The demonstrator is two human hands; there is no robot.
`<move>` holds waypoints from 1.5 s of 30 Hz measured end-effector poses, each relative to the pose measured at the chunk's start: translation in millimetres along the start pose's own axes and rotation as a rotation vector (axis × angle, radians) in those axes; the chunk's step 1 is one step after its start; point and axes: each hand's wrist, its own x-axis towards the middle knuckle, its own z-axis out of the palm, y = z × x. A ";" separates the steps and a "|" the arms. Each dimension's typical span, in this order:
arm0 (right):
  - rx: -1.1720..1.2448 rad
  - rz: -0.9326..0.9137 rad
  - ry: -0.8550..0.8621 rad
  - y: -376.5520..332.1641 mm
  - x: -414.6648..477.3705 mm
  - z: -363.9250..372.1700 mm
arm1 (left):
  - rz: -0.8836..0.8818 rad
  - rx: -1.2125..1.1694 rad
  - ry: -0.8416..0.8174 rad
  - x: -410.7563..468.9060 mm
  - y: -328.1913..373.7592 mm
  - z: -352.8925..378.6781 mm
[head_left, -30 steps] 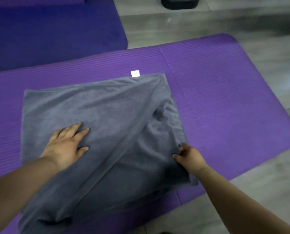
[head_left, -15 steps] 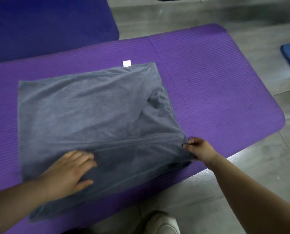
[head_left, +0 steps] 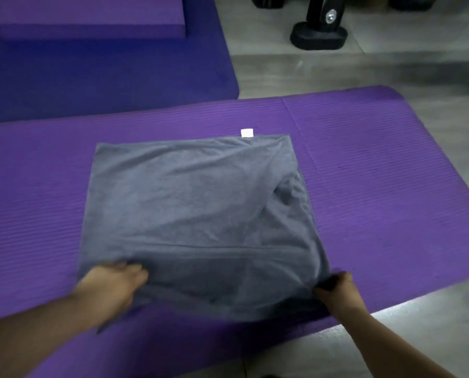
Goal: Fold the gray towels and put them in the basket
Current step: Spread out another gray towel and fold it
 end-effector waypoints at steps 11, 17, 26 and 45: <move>0.388 0.006 -0.222 -91.9 -26.6 -40.5 | -0.743 -0.079 -0.048 12.2 -87.5 -93.3; 0.714 -0.085 -0.141 -196.4 -55.5 -115.9 | -0.779 -0.144 -0.285 -2.0 -122.5 -163.9; 0.783 -0.250 -0.077 -305.0 -114.5 -178.6 | -0.960 -1.385 0.353 -48.0 -163.0 -270.2; -0.243 -0.444 0.145 -384.4 -119.0 -176.3 | -0.810 -0.543 -0.075 -76.2 -202.0 -302.8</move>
